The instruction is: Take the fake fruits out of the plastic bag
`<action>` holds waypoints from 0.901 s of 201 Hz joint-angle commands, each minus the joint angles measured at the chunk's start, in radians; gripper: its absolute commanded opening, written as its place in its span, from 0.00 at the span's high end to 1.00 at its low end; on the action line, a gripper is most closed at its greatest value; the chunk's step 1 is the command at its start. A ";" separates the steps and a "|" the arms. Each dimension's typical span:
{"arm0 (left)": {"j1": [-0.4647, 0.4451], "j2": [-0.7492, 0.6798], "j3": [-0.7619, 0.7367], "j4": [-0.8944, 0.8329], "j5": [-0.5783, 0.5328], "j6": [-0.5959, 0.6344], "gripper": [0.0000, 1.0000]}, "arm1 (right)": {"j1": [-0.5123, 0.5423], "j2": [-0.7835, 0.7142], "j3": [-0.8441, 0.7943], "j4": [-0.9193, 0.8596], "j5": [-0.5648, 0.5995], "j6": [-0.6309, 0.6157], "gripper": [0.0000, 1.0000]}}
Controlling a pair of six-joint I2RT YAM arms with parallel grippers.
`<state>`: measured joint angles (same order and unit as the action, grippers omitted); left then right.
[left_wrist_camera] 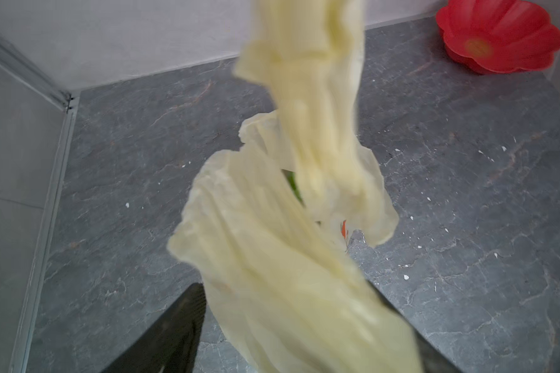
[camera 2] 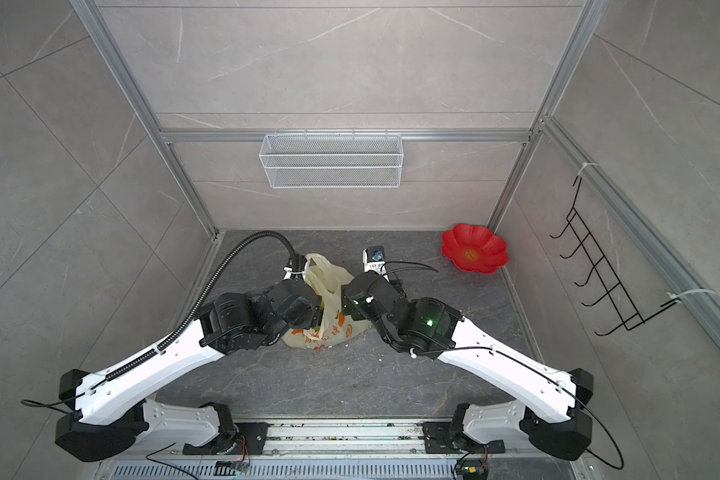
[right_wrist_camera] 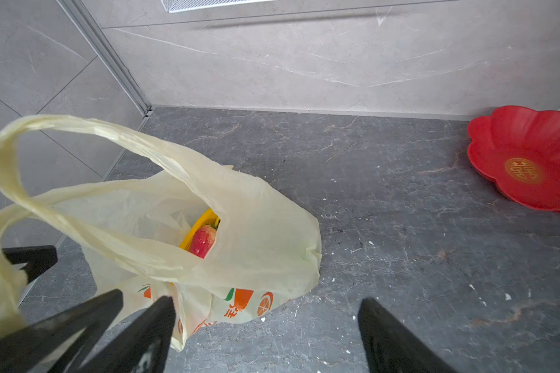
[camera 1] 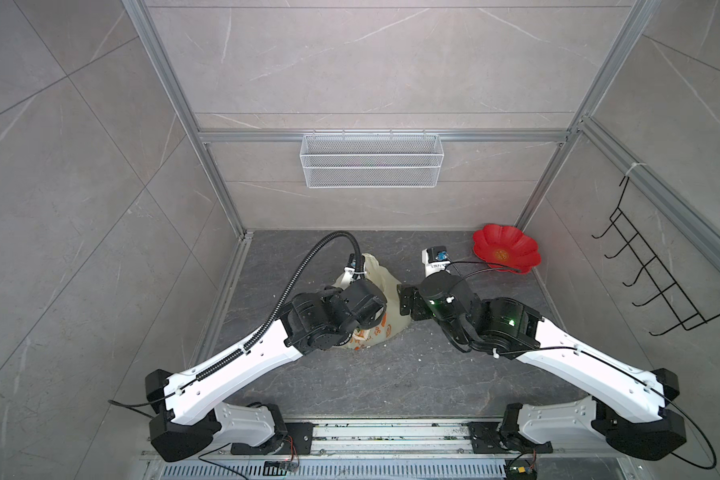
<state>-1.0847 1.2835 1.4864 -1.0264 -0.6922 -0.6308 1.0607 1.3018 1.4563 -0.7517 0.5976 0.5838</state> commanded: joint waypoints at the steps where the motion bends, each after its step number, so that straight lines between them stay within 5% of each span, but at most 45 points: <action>1: 0.011 -0.077 -0.021 -0.021 -0.122 -0.071 0.37 | 0.019 0.055 0.002 0.050 -0.045 -0.042 0.09; 57: 0.200 -0.218 -0.202 0.113 0.085 -0.063 0.58 | 0.062 0.219 0.083 0.090 -0.077 -0.074 0.06; 116: 0.324 -0.259 -0.295 0.191 0.215 -0.056 0.69 | 0.029 0.440 0.339 -0.178 0.136 0.122 0.08; 181: 0.461 -0.299 -0.386 0.228 0.341 -0.059 0.79 | -0.101 0.298 0.121 0.040 -0.072 0.124 0.43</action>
<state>-0.6716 1.0130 1.1187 -0.8406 -0.4149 -0.6899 0.9977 1.6936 1.6672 -0.8009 0.6216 0.6865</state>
